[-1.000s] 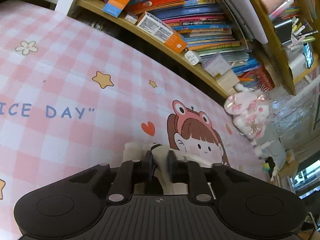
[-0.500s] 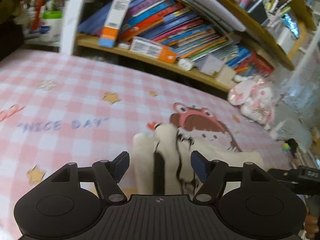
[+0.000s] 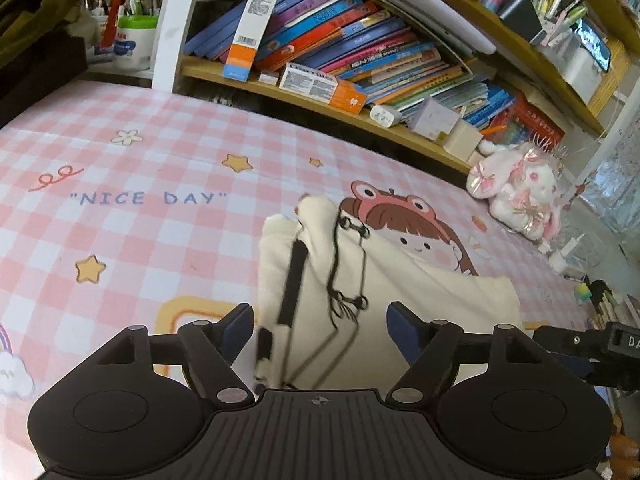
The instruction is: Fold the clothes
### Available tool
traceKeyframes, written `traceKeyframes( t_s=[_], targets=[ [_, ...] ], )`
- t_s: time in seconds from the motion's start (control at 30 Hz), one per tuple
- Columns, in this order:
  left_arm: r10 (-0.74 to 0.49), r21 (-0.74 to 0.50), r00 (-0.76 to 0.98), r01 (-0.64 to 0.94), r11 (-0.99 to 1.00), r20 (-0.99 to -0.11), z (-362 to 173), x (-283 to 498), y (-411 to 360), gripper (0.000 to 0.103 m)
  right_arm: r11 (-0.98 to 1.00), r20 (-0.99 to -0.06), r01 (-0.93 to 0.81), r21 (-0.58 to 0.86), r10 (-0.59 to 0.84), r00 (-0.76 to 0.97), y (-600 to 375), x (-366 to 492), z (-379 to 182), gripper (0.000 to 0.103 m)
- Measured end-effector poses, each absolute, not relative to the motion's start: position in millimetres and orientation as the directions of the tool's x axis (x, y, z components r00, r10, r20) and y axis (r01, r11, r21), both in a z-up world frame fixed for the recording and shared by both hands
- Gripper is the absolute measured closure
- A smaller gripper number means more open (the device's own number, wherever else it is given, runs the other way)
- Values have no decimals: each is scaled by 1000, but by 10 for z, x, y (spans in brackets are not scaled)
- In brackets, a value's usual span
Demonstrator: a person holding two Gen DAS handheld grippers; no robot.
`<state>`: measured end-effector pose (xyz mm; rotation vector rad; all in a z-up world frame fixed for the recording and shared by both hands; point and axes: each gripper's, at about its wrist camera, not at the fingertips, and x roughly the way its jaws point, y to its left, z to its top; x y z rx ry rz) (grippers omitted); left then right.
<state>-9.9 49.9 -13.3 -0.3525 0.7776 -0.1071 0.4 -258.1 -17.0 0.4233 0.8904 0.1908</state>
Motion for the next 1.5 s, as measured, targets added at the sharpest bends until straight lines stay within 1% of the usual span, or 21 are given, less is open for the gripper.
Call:
traceKeyframes(
  t_s=[0.23, 0.4, 0.47, 0.63, 0.73, 0.83, 0.87, 0.93, 0.97, 1.0, 1.03, 1.07, 1.13, 1.2, 1.23, 1.33, 1.37, 1.4, 1.43, 1.47, 1.5],
  targets=[
    [-168, -315, 696, -89, 945, -699, -111, -199, 325, 27, 875, -712, -11, 484, 402, 576, -2838, -32, -246, 13],
    [-164, -356, 674, -156, 922, -720, -168, -147, 520, 27, 807, -688, 17, 591, 492, 533, -3060, 72, -360, 17],
    [-195, -381, 654, -155, 911, -731, -210, -80, 570, 27, 776, -682, 45, 629, 522, 512, -3145, 131, -429, 21],
    [-239, -435, 613, -191, 880, -753, -396, 102, 668, 27, 711, -666, 107, 695, 581, 468, -3245, 237, -586, 38],
    [-257, -484, 633, -213, 849, -730, -448, 156, 746, 27, 707, -668, 108, 699, 592, 451, -3213, 262, -631, 43],
    [-273, -508, 643, -211, 835, -715, -473, 202, 777, 30, 708, -670, 108, 698, 592, 447, -3172, 289, -650, 45],
    [-278, -514, 643, -210, 832, -714, -476, 216, 771, 34, 708, -671, 108, 698, 592, 446, -3159, 298, -657, 46],
    [-265, -495, 634, -214, 842, -726, -470, 240, 728, 47, 710, -672, 107, 696, 592, 444, -3130, 316, -668, 56],
    [-254, -479, 631, -215, 851, -733, -458, 245, 705, 62, 716, -676, 100, 691, 590, 441, -3106, 328, -665, 59],
    [-246, -471, 635, -211, 856, -732, -433, 237, 689, 75, 723, -679, 92, 685, 588, 439, -3082, 339, -659, 65],
    [-239, -461, 643, -200, 865, -728, -393, 223, 665, 80, 736, -681, 66, 673, 582, 445, -3050, 341, -630, 71],
    [-232, -444, 658, -174, 879, -717, -317, 198, 621, 82, 758, -680, 23, 652, 571, 459, -3005, 333, -572, 74],
    [-221, -386, 683, -97, 917, -697, -166, 132, 493, 82, 815, -676, -101, 570, 536, 506, -2880, 279, -399, 79],
    [-222, -359, 674, -69, 931, -704, -153, 123, 456, 81, 840, -659, -202, 503, 525, 538, -2787, 205, -271, 79],
    [-223, -354, 666, -67, 933, -712, -168, 130, 457, 81, 842, -657, -216, 494, 525, 541, -2770, 193, -252, 79],
    [-246, -400, 640, -105, 910, -728, -240, 184, 586, 73, 847, -685, -153, 510, 507, 523, -2816, 227, -344, 78],
    [-260, -421, 631, -118, 899, -731, -268, 202, 639, 67, 842, -695, -114, 527, 505, 512, -2848, 255, -396, 77],
    [-275, -435, 625, -116, 893, -730, -291, 214, 671, 60, 833, -702, -75, 548, 506, 500, -2882, 280, -443, 73],
    [-289, -448, 618, -116, 886, -731, -318, 224, 700, 56, 823, -702, -46, 567, 512, 496, -2913, 290, -476, 67],
    [-301, -460, 608, -120, 880, -734, -352, 230, 719, 53, 811, -701, -18, 585, 517, 492, -2944, 299, -510, 64],
    [-314, -474, 598, -127, 872, -737, -390, 238, 740, 53, 798, -700, 10, 602, 522, 488, -2973, 309, -542, 60]
  ],
)
